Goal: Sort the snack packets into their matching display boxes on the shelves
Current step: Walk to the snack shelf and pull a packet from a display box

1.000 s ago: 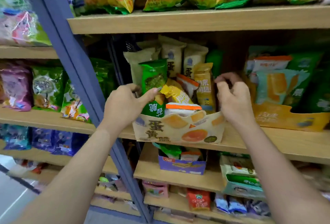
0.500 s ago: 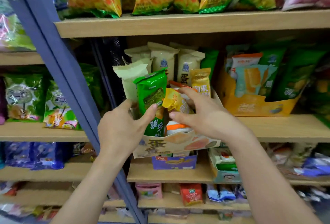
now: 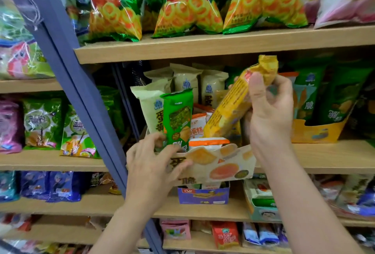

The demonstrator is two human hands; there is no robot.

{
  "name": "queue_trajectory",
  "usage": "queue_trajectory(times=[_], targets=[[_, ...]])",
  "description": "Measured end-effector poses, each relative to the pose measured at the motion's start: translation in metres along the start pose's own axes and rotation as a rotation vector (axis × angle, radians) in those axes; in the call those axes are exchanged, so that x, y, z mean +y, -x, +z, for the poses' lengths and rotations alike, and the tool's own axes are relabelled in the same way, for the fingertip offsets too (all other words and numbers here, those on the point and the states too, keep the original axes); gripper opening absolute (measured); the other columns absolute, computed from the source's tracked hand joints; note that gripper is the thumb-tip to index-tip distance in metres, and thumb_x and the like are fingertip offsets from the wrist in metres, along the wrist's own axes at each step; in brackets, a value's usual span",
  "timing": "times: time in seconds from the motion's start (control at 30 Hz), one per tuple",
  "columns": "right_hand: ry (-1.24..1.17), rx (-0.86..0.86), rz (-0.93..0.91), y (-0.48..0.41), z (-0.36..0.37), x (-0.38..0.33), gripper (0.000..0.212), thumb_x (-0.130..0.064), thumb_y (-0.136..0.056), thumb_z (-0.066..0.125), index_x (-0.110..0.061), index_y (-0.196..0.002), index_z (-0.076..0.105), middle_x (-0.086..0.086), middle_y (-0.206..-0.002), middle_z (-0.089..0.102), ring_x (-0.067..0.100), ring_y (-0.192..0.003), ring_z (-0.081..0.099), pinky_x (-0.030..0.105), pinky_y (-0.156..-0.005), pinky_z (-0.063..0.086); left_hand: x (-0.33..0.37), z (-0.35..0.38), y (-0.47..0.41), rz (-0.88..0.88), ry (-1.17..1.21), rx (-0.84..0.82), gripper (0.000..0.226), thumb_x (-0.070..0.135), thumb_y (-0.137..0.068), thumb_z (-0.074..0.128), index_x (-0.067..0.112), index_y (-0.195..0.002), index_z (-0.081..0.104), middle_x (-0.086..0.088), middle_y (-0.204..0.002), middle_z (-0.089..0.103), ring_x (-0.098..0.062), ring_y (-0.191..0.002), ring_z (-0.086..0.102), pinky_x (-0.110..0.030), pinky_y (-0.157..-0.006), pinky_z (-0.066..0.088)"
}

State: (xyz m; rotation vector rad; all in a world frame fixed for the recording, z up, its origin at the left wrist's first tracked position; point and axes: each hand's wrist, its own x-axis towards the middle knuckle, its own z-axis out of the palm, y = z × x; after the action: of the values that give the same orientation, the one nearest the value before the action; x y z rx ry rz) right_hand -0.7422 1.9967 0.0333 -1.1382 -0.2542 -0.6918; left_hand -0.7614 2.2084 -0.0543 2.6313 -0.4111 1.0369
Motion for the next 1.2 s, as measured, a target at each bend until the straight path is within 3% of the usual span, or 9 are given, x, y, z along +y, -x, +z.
queue_trajectory(times=[0.2,0.27,0.37,0.43,0.6,0.73,0.9,1.0,1.2], targets=[[0.195,-0.053,-0.059,0.014,-0.004,0.006,0.051,-0.040,-0.079,0.071,-0.025,-0.121,0.045,-0.004,-0.102,0.061,0.007,-0.090,0.064,0.023,-0.077,0.053,-0.011,-0.008,-0.014,-0.111,0.022,-0.026,0.062,0.078,-0.076,0.049,0.021,-0.097,0.063,0.012,-0.090,0.046,-0.019,-0.083,0.056,-0.032,-0.079,0.037],[0.283,-0.109,-0.031,0.022,-0.007,0.011,0.062,-0.039,-0.083,0.068,-0.032,-0.136,0.036,-0.001,-0.115,0.059,0.009,-0.097,0.064,0.027,-0.080,0.056,-0.008,-0.015,-0.015,-0.112,0.045,-0.045,0.064,0.075,-0.070,0.054,0.023,-0.106,0.054,0.012,-0.096,0.047,-0.018,-0.085,0.056,-0.033,-0.077,0.043],[0.428,-0.221,-0.099,0.033,-0.007,0.020,0.075,-0.037,-0.092,0.061,-0.046,-0.148,0.012,-0.031,-0.134,0.042,0.007,-0.116,0.056,0.033,-0.093,0.053,-0.004,-0.027,-0.014,0.030,0.046,0.009,0.062,0.060,-0.075,0.064,0.024,-0.122,0.048,-0.001,-0.113,0.050,-0.021,-0.101,0.052,-0.041,-0.080,0.051],[0.514,-0.276,-0.214,0.036,-0.007,0.024,0.072,-0.030,-0.099,0.055,-0.047,-0.151,0.008,-0.022,-0.138,0.040,0.009,-0.124,0.050,0.031,-0.094,0.051,0.005,-0.033,-0.017,0.166,0.042,0.076,0.052,0.049,-0.083,0.064,0.019,-0.125,0.055,-0.006,-0.116,0.053,-0.022,-0.104,0.051,-0.037,-0.083,0.050],[0.726,-0.333,-0.307,0.033,-0.009,0.021,0.035,-0.010,-0.103,0.048,-0.029,-0.131,0.059,0.006,-0.116,0.051,-0.001,-0.106,0.048,0.006,-0.087,0.037,0.033,-0.036,-0.046,0.080,0.219,-0.323,0.039,0.055,-0.092,0.046,0.032,-0.115,0.068,0.011,-0.111,0.068,-0.012,-0.104,0.060,-0.034,-0.085,0.053],[0.872,-0.444,-0.070,0.031,-0.014,0.007,0.034,-0.019,-0.103,0.045,-0.040,-0.118,0.066,-0.004,-0.118,0.043,0.005,-0.109,0.046,0.009,-0.095,0.039,0.028,-0.029,-0.056,-0.075,0.446,-0.283,0.016,0.041,-0.092,0.061,0.033,-0.092,0.075,0.021,-0.083,0.070,-0.002,-0.082,0.062,-0.035,-0.074,0.052],[0.990,-0.574,0.200,0.026,-0.018,0.004,0.021,-0.060,-0.090,0.047,-0.066,-0.109,0.055,-0.019,-0.118,0.037,0.017,-0.115,0.047,0.046,-0.105,0.042,0.022,-0.031,-0.065,-0.274,0.682,-0.188,0.015,0.029,-0.093,0.064,0.037,-0.082,0.070,0.023,-0.074,0.069,0.003,-0.076,0.065,-0.015,-0.065,0.053],[1.096,-0.668,0.228,0.019,-0.013,0.002,0.047,-0.082,-0.070,0.052,-0.064,-0.114,0.053,-0.019,-0.130,0.036,0.015,-0.126,0.043,0.051,-0.108,0.038,0.019,-0.034,-0.070,-0.367,0.836,-0.317,0.016,0.017,-0.094,0.062,0.027,-0.090,0.074,0.012,-0.080,0.072,-0.004,-0.080,0.068,-0.019,-0.070,0.057],[1.177,-0.570,0.276,0.008,0.000,0.007,0.024,-0.049,-0.083,0.073,-0.056,-0.101,0.060,0.001,-0.150,0.031,0.024,-0.134,0.041,0.044,-0.096,0.049,0.027,-0.034,-0.087,0.178,0.252,-0.226,0.036,0.004,-0.087,0.060,0.018,-0.119,0.067,0.007,-0.115,0.067,-0.012,-0.110,0.059,-0.029,-0.095,0.049]])
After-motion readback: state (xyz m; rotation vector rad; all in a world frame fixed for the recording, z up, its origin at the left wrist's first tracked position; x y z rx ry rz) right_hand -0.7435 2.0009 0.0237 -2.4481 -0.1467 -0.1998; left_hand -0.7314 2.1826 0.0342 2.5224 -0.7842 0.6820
